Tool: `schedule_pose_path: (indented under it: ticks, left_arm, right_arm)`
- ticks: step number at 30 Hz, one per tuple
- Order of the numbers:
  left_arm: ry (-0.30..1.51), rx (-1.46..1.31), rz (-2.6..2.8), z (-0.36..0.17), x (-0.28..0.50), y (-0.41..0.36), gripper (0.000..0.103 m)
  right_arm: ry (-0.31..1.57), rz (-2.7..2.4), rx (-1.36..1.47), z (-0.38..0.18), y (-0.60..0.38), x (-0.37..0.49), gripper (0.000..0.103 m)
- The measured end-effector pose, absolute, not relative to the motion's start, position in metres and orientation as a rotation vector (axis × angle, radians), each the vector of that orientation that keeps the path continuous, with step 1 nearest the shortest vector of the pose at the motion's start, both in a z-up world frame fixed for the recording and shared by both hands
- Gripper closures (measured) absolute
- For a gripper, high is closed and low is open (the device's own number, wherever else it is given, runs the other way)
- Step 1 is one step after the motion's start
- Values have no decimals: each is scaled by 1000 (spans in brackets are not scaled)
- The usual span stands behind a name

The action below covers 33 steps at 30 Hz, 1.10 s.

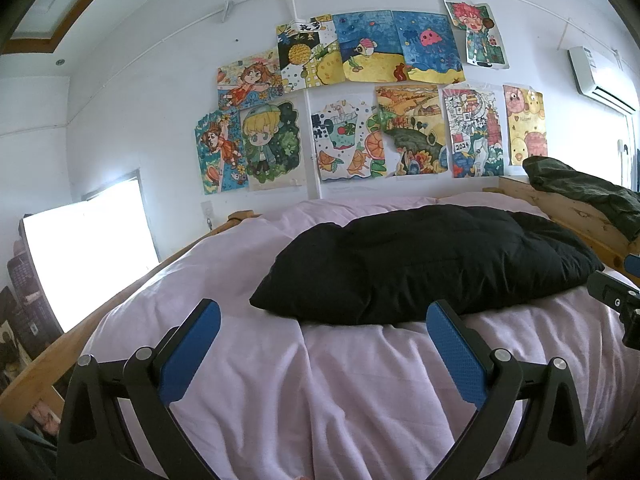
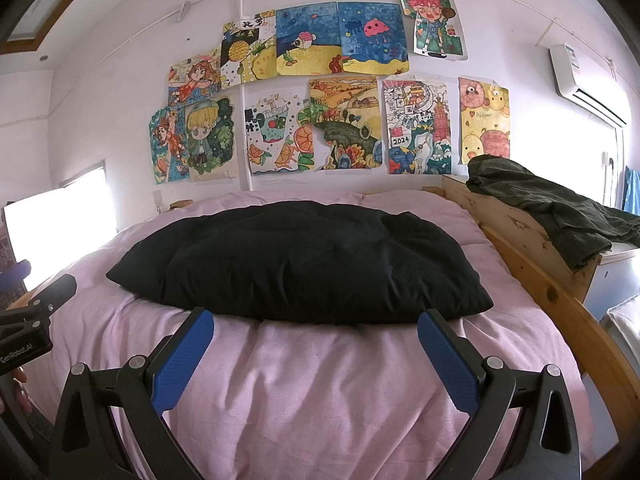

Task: Fold large clothes

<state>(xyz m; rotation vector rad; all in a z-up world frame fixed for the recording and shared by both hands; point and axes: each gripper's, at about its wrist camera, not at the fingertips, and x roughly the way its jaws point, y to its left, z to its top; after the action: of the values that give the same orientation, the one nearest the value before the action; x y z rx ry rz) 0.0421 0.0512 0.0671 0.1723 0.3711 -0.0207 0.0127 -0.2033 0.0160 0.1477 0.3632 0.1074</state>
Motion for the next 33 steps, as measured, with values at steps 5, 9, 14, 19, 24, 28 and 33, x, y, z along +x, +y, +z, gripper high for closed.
schedule_pose_path:
  ticks: [5,9,14,19,24,28,33]
  left_arm:
    - [371,172,-21,66,41,50,2]
    - [370,173,-22,66,41,51,2]
    - [370,174,-22,66,42,52,2]
    - [370,174,-23,66,41,52,2]
    - [371,174,-22,66,42,54,2]
    - [372,175,-23,66,42,54,2]
    - [372,176,-23,66,44,56,2]
  right_arm:
    - [363,107,149,16,-203,12,0]
    - [363,106,148,16,-203,13,0]
    - [363,106,149,16,-202,13,0]
    - [363,106,148,16,-203,12,0]
    - [363,105,149,16,-202,12,0]
    - [364,106,148,16,-202,12,0]
    - [363,105,149,16,-202,12,0]
